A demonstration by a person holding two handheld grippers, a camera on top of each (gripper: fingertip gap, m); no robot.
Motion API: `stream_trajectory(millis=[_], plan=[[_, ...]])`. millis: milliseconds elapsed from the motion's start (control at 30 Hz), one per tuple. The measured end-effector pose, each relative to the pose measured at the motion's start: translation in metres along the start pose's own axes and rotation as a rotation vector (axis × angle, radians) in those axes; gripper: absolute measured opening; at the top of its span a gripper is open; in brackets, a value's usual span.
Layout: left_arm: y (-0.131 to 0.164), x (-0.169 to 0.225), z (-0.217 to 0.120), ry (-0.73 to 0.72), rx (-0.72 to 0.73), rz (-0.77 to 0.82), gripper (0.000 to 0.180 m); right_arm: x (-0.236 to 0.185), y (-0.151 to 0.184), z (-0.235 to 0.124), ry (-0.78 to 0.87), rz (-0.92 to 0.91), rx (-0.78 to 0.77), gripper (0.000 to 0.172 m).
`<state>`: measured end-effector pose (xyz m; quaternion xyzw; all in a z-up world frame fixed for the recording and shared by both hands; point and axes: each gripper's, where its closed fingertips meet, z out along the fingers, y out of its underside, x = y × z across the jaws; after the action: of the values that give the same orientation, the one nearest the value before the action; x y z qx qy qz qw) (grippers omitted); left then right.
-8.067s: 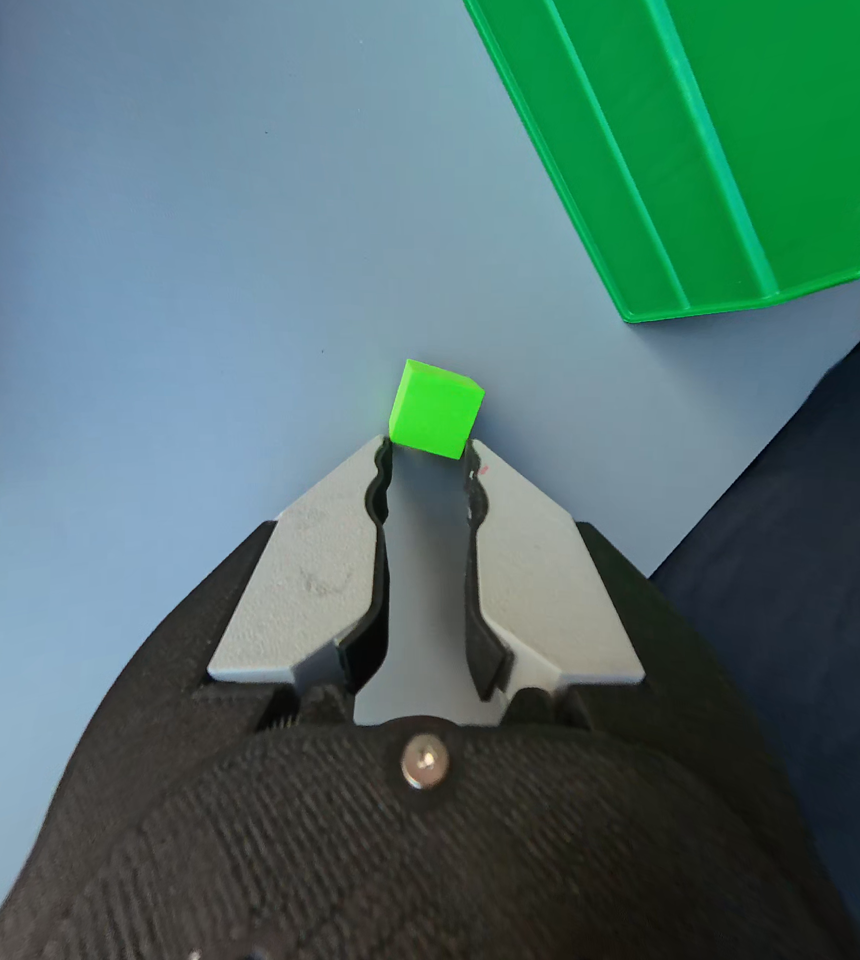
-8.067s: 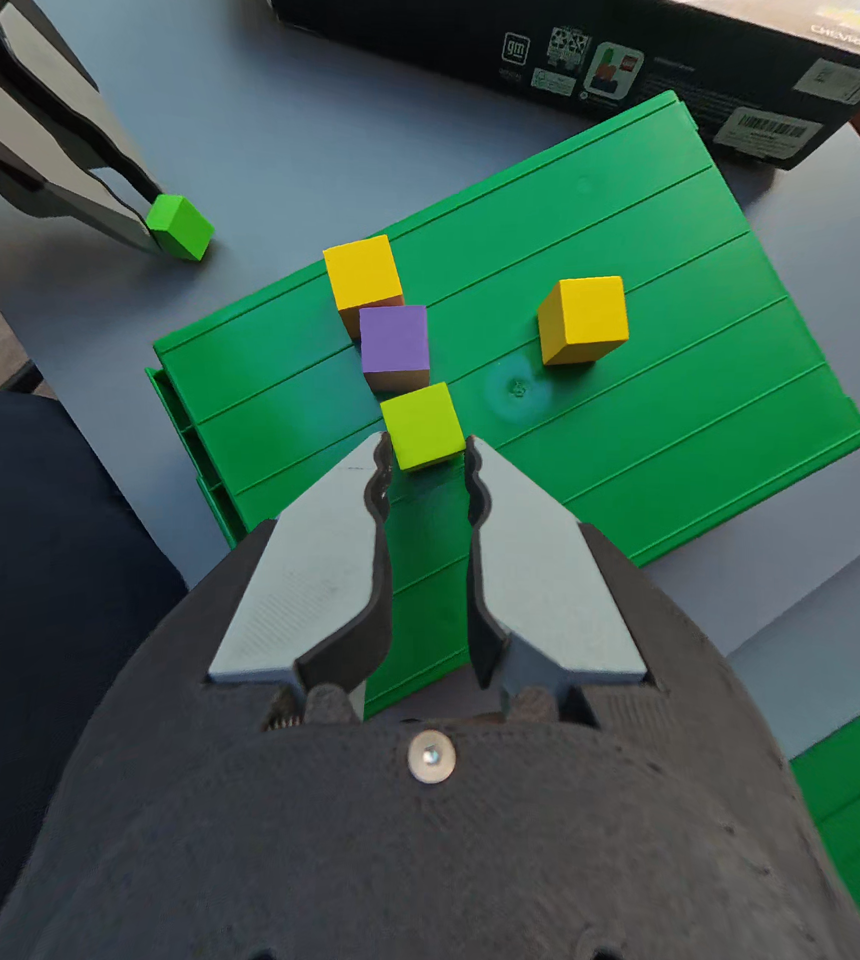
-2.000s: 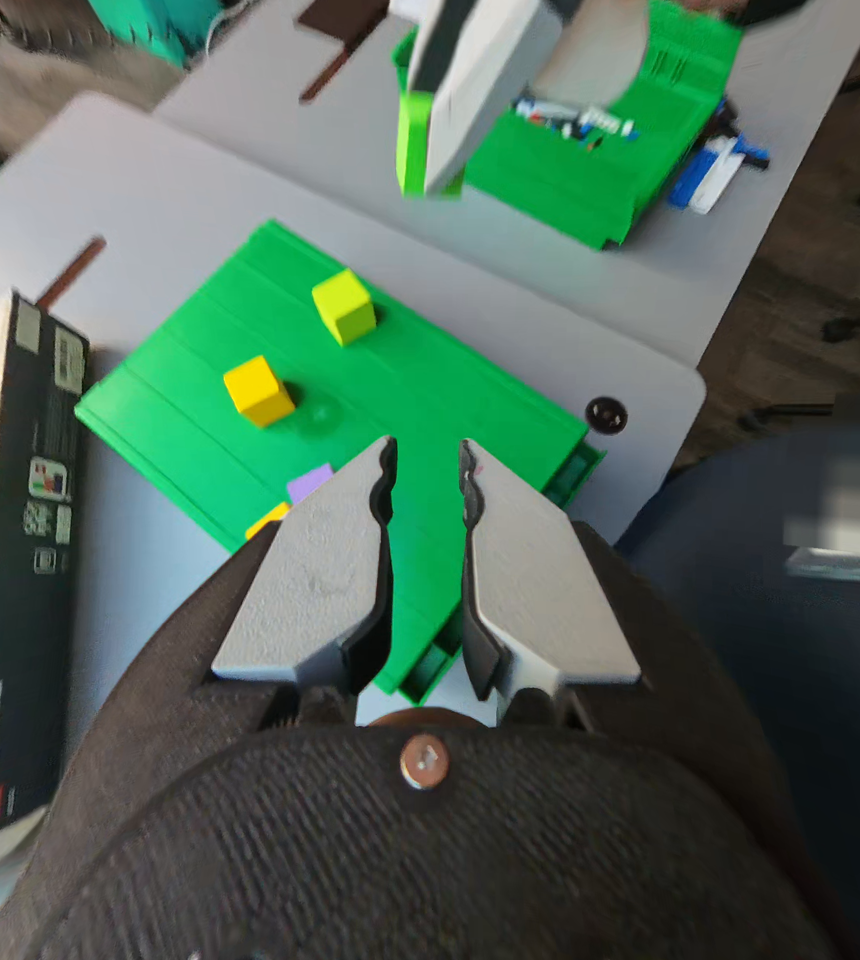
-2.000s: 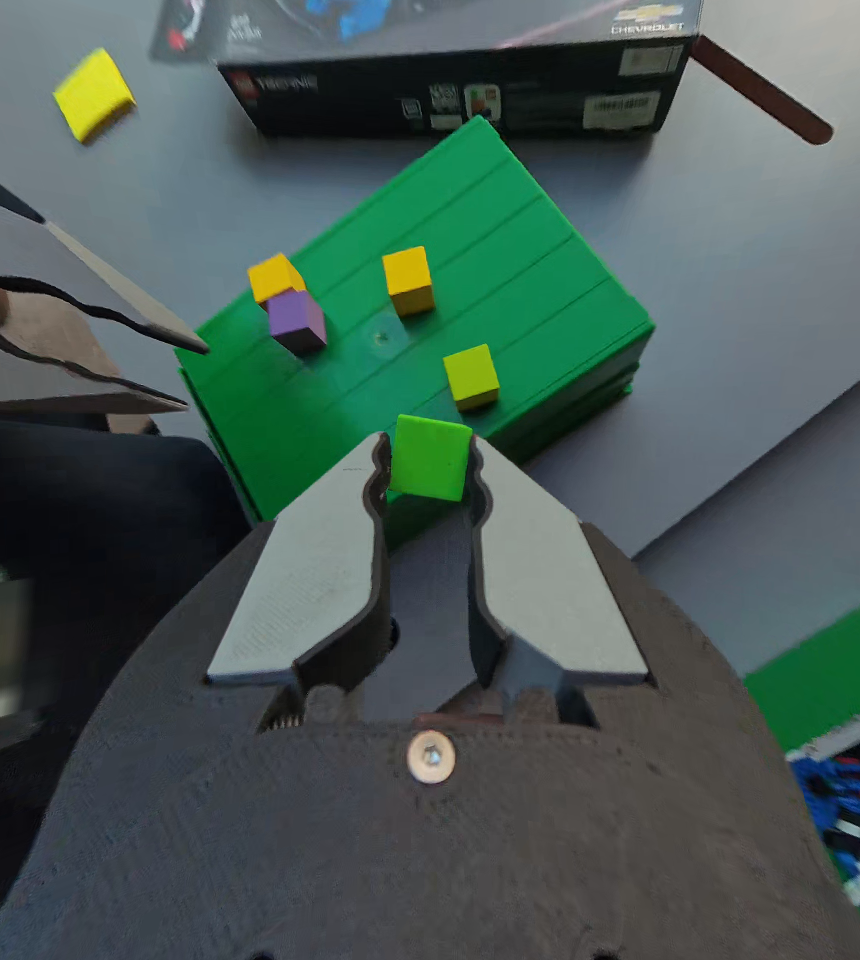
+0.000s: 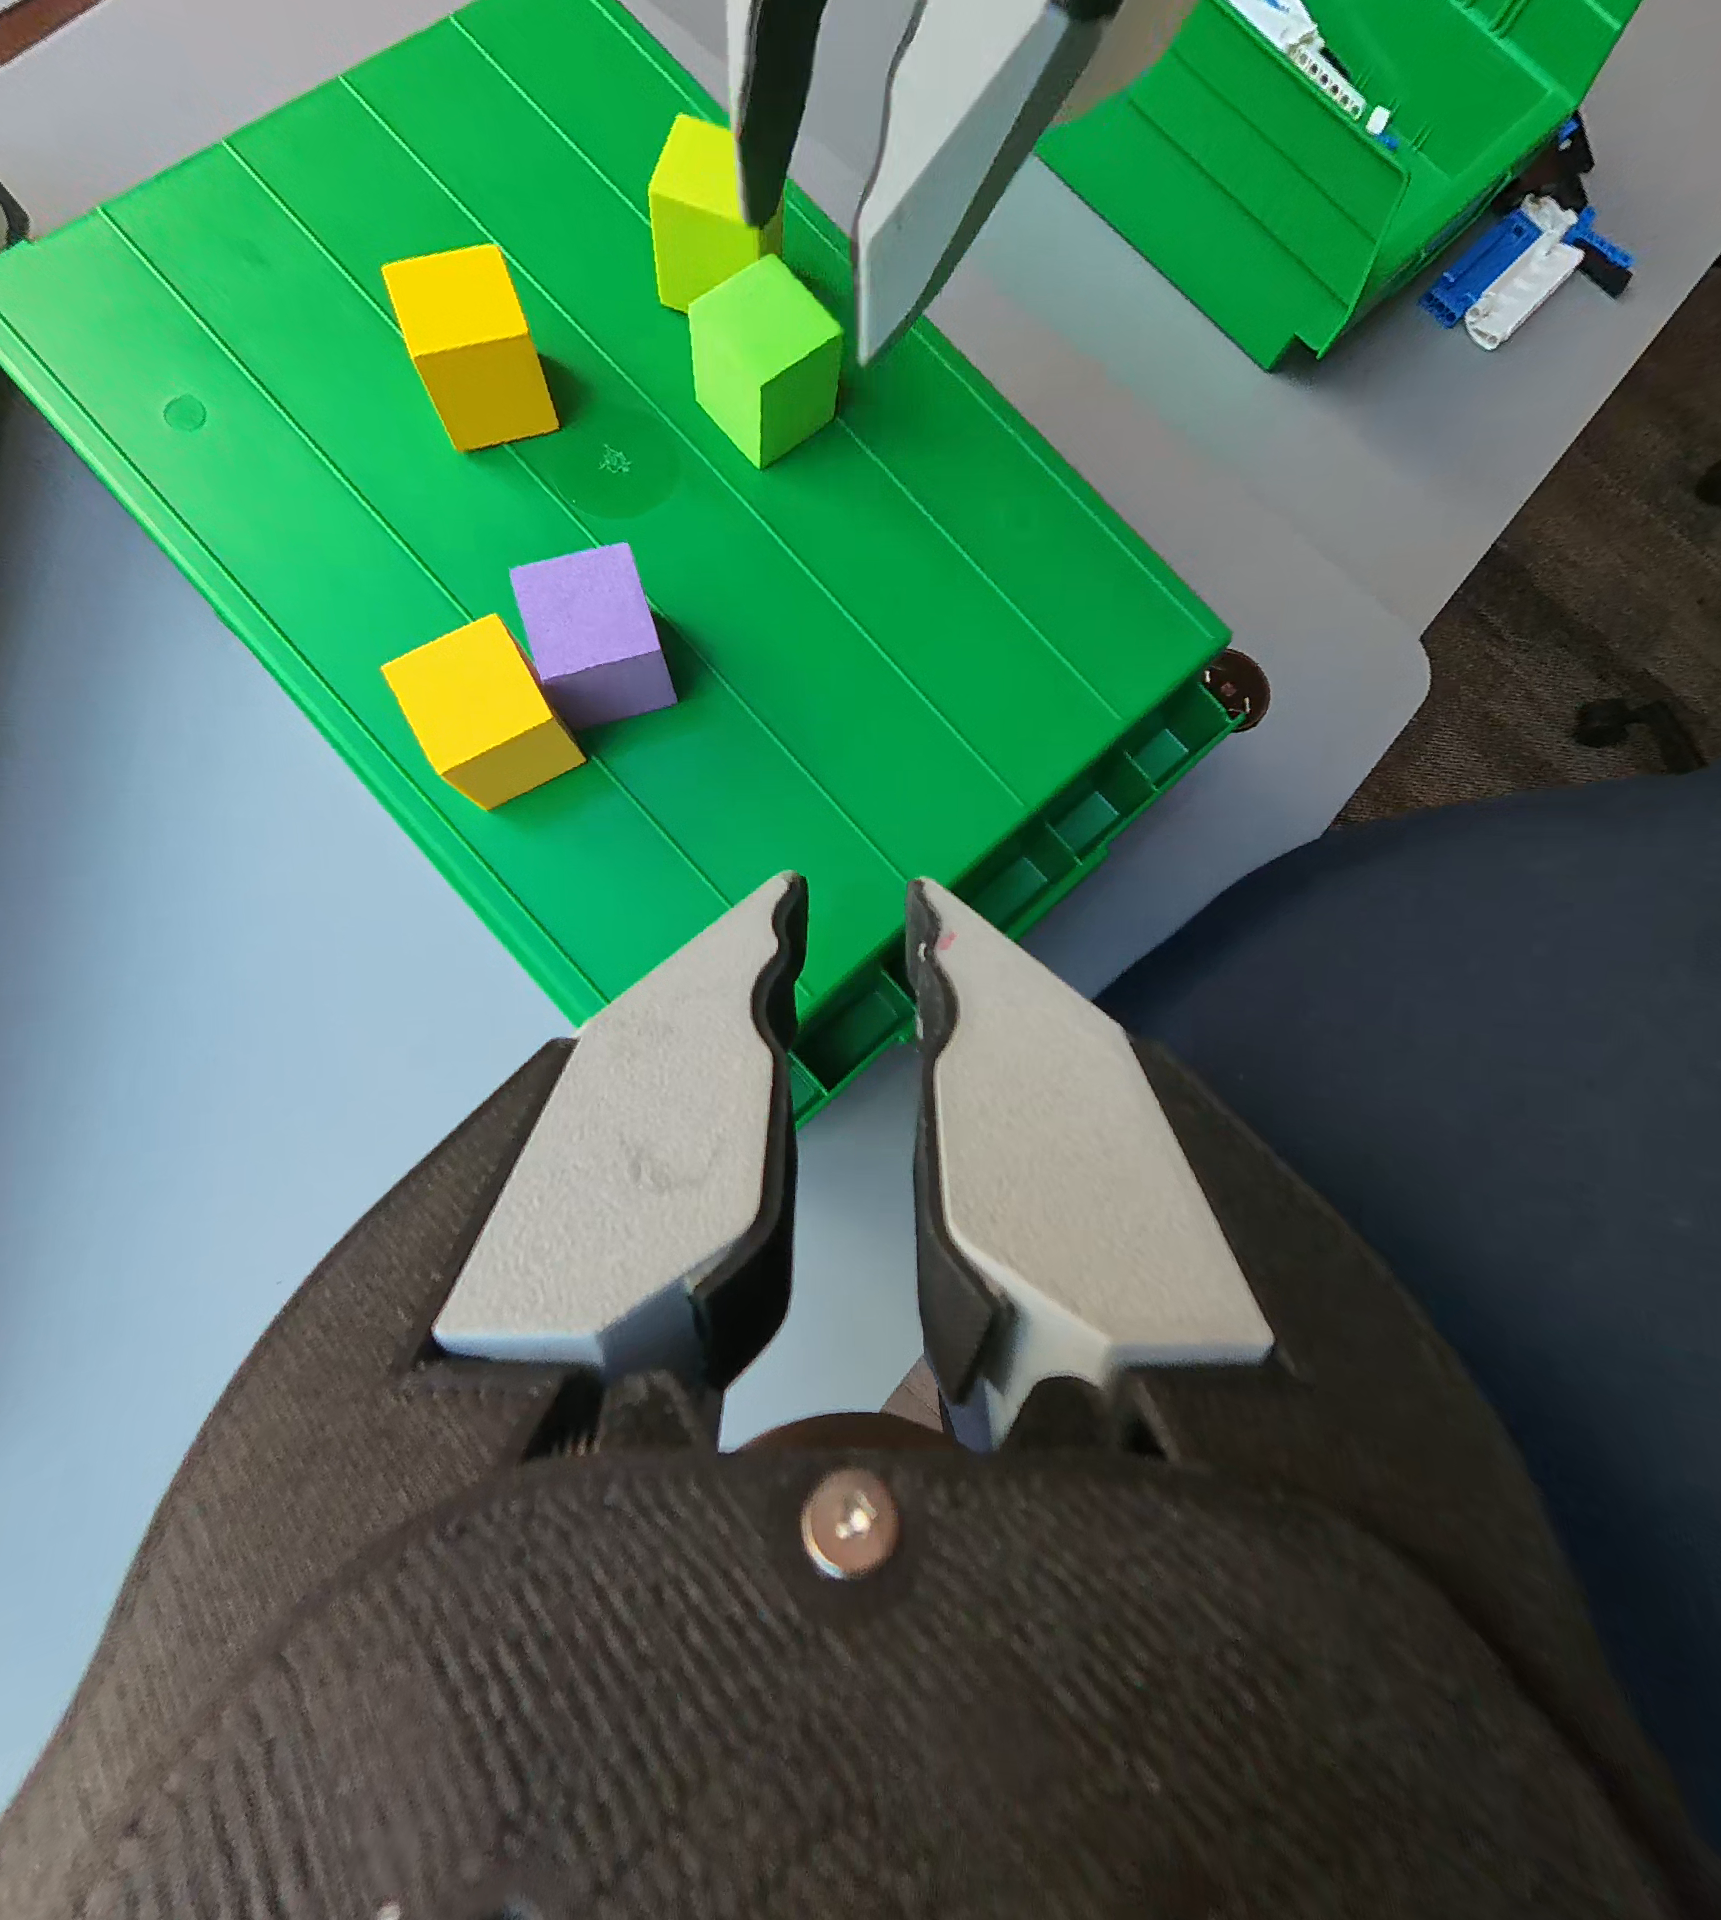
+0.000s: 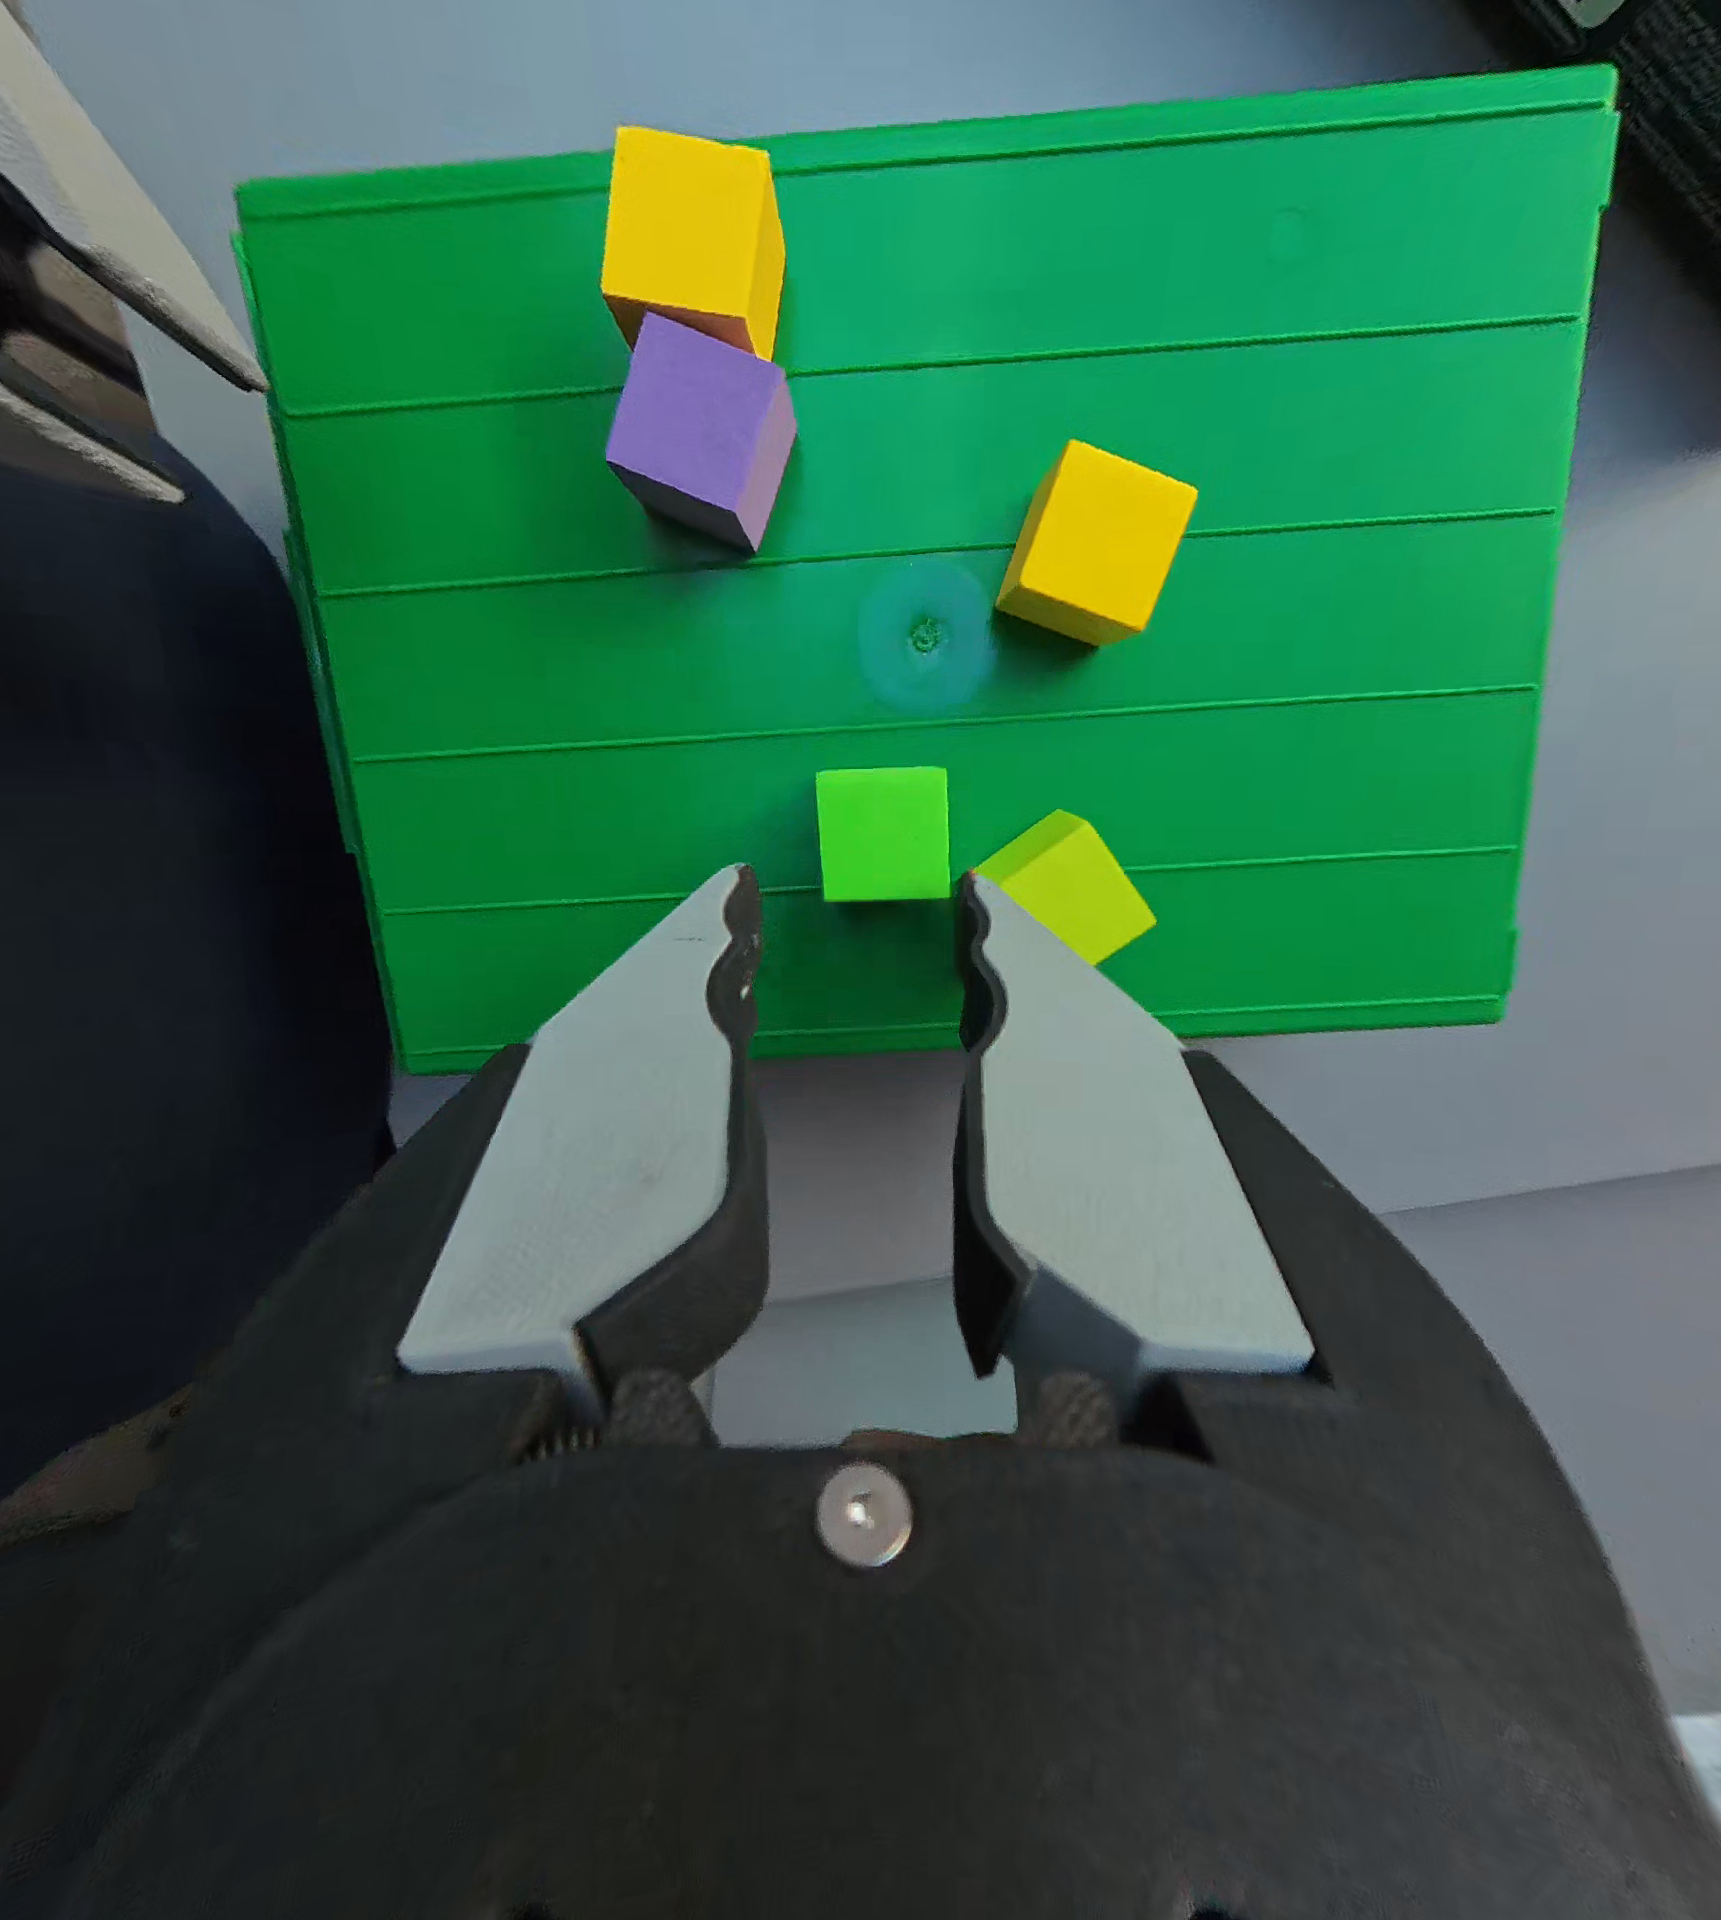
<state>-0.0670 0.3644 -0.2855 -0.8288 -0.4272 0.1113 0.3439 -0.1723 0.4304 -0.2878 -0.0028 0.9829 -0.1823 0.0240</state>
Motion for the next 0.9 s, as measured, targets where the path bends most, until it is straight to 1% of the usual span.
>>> stream_trajectory(millis=[167, 233, 300, 400, 467, 533, 600, 633, 667, 800, 900], plan=[[0.001, 0.0, -0.001, -0.004, -0.003, -0.005, 0.017, 0.03, 0.019, -0.012, 0.046, 0.103, 0.015, 0.033], [0.003, 0.001, -0.001, -0.003, -0.008, -0.005, 0.017, 0.04, 0.022, -0.011, 0.061, 0.109, 0.008, 0.034], [0.004, 0.003, 0.0, -0.001, -0.015, -0.002, 0.017, 0.046, 0.024, -0.006, 0.064, 0.064, -0.035, 0.038], [0.005, 0.005, 0.0, 0.003, -0.027, 0.012, 0.017, 0.047, 0.023, 0.001, 0.04, -0.081, -0.099, 0.04], [0.005, 0.006, 0.0, 0.002, -0.035, 0.024, 0.016, 0.047, 0.019, 0.004, 0.029, -0.176, -0.136, 0.044], [0.005, 0.005, 0.001, 0.001, -0.042, 0.029, 0.016, 0.046, 0.016, 0.009, 0.005, -0.246, -0.175, 0.045], [0.004, 0.004, 0.001, -0.001, -0.045, 0.027, 0.016, 0.045, 0.017, 0.015, -0.023, -0.282, -0.211, 0.042], [0.003, 0.004, 0.0, -0.002, -0.044, 0.025, 0.016, 0.044, 0.017, 0.018, -0.033, -0.29, -0.222, 0.033], [0.002, 0.003, 0.0, -0.004, -0.042, 0.024, 0.016, 0.043, 0.016, 0.019, -0.039, -0.29, -0.223, 0.03], [0.002, 0.001, -0.002, -0.013, -0.039, 0.013, 0.017, 0.045, 0.018, 0.012, -0.042, -0.212, -0.208, 0.029], [0.008, -0.001, -0.003, -0.016, -0.045, 0.001, 0.016, 0.047, 0.013, -0.003, -0.022, -0.081, -0.16, 0.029]])
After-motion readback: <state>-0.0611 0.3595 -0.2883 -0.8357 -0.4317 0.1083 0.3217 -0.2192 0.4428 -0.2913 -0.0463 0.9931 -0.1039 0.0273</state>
